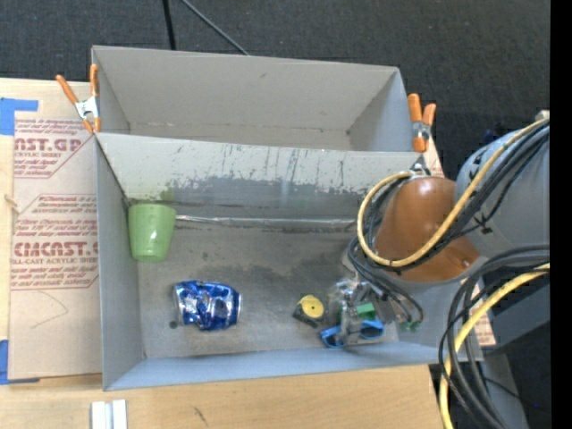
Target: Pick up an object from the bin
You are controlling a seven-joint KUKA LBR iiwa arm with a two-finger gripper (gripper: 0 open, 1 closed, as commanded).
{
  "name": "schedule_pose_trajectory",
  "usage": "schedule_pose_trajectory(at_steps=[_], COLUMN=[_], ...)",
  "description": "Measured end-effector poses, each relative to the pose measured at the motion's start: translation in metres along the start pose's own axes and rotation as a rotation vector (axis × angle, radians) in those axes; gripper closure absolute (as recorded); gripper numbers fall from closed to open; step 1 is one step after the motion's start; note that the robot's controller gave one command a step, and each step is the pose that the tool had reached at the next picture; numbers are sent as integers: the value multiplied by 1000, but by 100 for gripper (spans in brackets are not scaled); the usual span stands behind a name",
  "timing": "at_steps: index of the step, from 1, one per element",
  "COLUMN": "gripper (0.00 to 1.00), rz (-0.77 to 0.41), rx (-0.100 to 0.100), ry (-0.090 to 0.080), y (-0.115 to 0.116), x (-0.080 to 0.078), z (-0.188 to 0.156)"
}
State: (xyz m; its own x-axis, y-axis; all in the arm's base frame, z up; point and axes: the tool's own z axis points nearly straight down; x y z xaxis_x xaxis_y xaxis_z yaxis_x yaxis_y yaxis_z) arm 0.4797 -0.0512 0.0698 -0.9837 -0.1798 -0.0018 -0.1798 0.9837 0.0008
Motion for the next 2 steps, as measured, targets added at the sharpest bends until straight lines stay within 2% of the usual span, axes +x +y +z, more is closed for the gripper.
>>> schedule_pose_trajectory(at_steps=[1, 2], gripper=[100, 100], rz=[-23, -30], rx=[4, 3], ry=[-9, -12], y=[-13, 24], x=[-40, -80], z=[-114, -233])
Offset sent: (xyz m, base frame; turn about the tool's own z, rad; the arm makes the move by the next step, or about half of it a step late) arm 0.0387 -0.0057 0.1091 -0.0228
